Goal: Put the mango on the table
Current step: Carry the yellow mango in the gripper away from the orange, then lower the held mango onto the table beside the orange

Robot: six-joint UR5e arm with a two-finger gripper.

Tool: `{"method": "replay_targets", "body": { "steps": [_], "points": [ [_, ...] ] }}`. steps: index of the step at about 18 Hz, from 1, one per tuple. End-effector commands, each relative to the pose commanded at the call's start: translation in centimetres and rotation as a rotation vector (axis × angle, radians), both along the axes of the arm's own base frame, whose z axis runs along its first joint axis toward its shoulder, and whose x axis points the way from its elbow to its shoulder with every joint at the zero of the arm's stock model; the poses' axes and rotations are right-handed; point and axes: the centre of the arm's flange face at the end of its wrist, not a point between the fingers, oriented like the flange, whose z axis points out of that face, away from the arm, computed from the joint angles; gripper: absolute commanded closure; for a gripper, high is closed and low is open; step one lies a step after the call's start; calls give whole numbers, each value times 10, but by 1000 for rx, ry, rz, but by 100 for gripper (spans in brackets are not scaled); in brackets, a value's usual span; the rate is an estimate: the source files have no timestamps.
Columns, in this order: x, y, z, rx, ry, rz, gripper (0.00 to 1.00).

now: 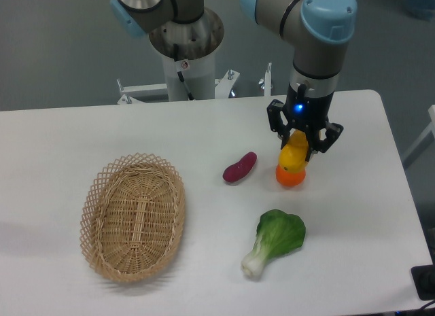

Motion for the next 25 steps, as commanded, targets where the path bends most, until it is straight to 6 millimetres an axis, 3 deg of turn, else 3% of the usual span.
{"method": "replay_targets", "body": {
  "steps": [11,16,19,22,25],
  "points": [
    [-4,-3,-13,-9,-3,-10,54],
    [-20,-32,-33,-36,-12,-107,54],
    [-34,-54,-56,-53,-19,-186,54],
    [-56,-72,-94,-40,70,-217,54],
    [-59,-83,-124,-42,117,-260,55]
  ]
}}
